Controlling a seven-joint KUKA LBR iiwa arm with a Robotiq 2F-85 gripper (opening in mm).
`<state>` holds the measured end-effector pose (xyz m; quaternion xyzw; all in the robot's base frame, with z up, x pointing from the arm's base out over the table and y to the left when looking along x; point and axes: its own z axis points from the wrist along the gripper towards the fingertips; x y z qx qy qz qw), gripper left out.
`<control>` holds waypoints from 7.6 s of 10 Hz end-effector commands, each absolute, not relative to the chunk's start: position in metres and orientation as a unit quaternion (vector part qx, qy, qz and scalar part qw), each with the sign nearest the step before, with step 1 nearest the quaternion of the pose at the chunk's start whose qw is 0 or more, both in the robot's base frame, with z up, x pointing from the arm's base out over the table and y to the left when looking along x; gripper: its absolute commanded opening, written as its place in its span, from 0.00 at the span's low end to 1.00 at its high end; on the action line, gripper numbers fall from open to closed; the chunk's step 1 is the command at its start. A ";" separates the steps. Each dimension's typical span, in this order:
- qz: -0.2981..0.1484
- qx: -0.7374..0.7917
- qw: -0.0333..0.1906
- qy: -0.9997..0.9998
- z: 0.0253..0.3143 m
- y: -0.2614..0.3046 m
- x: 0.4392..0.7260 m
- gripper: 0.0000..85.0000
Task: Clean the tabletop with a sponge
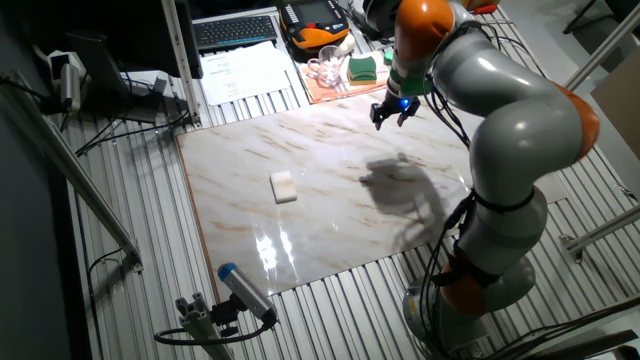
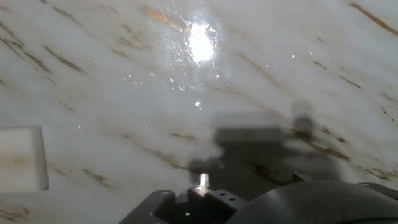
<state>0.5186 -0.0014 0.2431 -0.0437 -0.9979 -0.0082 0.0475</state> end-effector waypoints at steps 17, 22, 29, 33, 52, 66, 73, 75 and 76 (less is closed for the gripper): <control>-0.013 -0.057 0.017 -0.998 0.229 0.035 0.533 0.00; -0.001 -0.045 0.006 -0.999 0.228 0.062 0.537 0.00; -0.008 -0.039 -0.001 -0.999 0.209 0.111 0.529 0.00; -0.005 -0.045 -0.003 -0.999 0.204 0.138 0.519 0.00; -0.028 -0.027 -0.006 -0.999 0.196 0.166 0.498 0.00; -0.028 -0.018 0.033 -0.999 0.196 0.166 0.498 0.00; -0.023 -0.031 0.011 -0.999 0.189 0.189 0.496 0.00; -0.021 -0.034 0.006 -0.999 0.185 0.205 0.495 0.00; -0.022 -0.035 0.008 -0.999 0.184 0.212 0.495 0.00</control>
